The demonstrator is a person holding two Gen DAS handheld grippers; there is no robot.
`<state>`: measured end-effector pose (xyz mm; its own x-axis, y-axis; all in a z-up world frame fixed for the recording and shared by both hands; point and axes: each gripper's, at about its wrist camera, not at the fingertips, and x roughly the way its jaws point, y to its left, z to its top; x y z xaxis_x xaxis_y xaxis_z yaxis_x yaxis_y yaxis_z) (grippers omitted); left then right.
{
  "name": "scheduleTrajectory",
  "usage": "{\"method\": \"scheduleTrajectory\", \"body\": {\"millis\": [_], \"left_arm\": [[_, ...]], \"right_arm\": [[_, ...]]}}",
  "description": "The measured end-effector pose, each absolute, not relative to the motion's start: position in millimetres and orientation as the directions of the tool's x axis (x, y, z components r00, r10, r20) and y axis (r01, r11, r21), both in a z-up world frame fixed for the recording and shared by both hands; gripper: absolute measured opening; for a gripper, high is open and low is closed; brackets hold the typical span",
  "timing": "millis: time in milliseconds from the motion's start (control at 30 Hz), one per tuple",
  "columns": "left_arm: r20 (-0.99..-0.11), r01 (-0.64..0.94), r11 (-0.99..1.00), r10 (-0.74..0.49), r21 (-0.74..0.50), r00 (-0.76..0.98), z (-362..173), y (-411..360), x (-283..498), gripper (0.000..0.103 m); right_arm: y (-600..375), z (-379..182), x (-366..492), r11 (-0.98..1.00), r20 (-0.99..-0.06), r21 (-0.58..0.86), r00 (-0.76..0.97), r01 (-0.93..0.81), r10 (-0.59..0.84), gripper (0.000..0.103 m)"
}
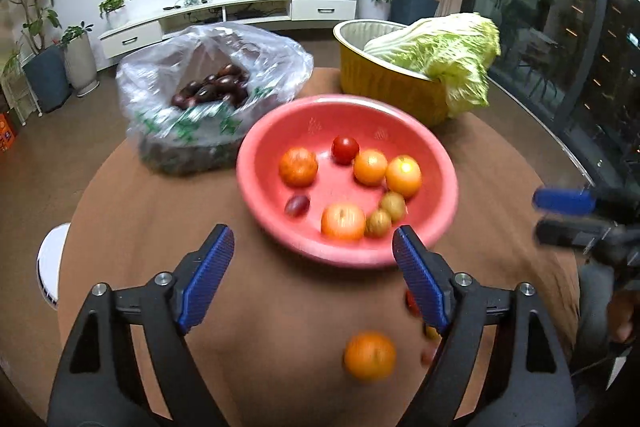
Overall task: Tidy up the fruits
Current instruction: 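Withdraw both grippers from the bowl back toward the loose fruit, then grasp a tangerine with the left gripper while the right gripper grasps a red grape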
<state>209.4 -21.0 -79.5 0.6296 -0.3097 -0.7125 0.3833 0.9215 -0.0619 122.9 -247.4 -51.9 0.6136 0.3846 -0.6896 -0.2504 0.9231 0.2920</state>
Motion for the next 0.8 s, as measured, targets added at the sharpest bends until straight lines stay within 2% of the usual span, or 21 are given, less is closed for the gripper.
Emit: {"method": "scheduleTrajectory", "body": {"millis": [67, 233, 433, 800], "left_arm": [[-0.713, 0.365, 0.928, -0.306, -0.075, 0.63, -82.8, -8.8, 184.2, 0.085], [-0.735, 0.312, 0.948, -0.26, -0.07, 0.626, -104.4, 14.2, 123.5, 0.086], [-0.765, 0.245, 0.966, -0.215, -0.077, 0.607, -128.5, 36.9, 73.8, 0.087], [-0.768, 0.248, 0.964, -0.231, -0.097, 0.597, -132.3, 38.4, 69.1, 0.087]], "right_arm": [[-234.7, -68.6, 105.5, 0.924, -0.715, 0.274, 0.586, -0.267, 0.381, 0.056], [-198.8, -106.2, 82.0, 0.917, -0.772, 0.241, 0.509, -0.318, 0.38, 0.056], [-167.2, -112.9, 84.0, 0.909, -0.788, 0.158, 0.506, -0.385, 0.351, 0.055], [-147.3, -130.8, 96.8, 0.906, -0.825, 0.038, 0.498, -0.422, 0.267, 0.035]]}}
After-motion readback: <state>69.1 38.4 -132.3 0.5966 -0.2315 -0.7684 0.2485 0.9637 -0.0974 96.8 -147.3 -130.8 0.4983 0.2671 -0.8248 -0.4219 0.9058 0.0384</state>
